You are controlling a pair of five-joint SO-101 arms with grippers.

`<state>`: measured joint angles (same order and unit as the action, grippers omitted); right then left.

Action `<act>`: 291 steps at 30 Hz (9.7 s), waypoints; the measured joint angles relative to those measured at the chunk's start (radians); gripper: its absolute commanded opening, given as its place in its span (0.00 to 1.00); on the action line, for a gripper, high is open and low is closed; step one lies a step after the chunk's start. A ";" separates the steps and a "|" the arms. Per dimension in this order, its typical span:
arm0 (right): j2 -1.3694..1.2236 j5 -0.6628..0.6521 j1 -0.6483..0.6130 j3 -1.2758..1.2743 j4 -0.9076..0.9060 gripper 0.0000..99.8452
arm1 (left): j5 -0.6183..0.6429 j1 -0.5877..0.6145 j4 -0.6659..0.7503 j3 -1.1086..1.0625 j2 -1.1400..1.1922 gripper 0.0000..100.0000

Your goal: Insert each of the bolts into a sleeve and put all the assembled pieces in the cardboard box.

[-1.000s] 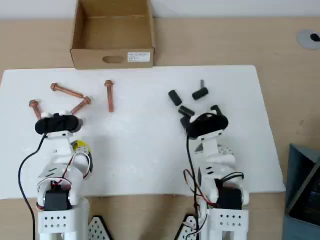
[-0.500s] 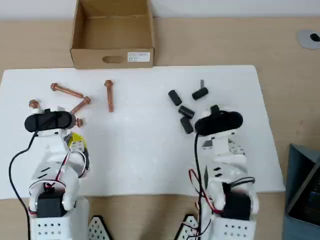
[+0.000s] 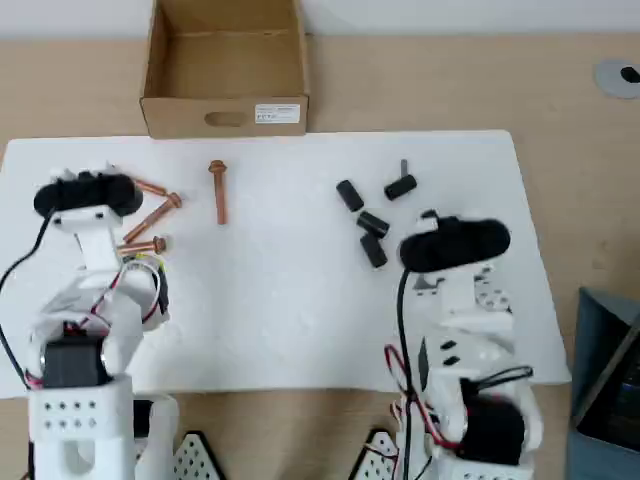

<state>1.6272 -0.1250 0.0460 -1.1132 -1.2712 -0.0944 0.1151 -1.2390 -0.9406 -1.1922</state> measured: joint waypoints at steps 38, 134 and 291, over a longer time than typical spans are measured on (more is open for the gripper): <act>-1.608 -0.348 0.020 1.080 -0.282 0.10 | -0.236 0.166 -0.224 0.529 0.824 0.11; -1.066 -0.253 0.054 0.867 -0.493 0.01 | -0.029 0.028 -0.503 1.229 1.372 0.07; -0.038 0.140 -0.482 -0.020 0.081 0.01 | 0.574 -0.324 0.250 -0.212 -0.621 0.00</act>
<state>1.5888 0.0146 -0.4358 -1.1331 -1.1899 0.4795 -0.2087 -0.9889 -1.1523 -1.8136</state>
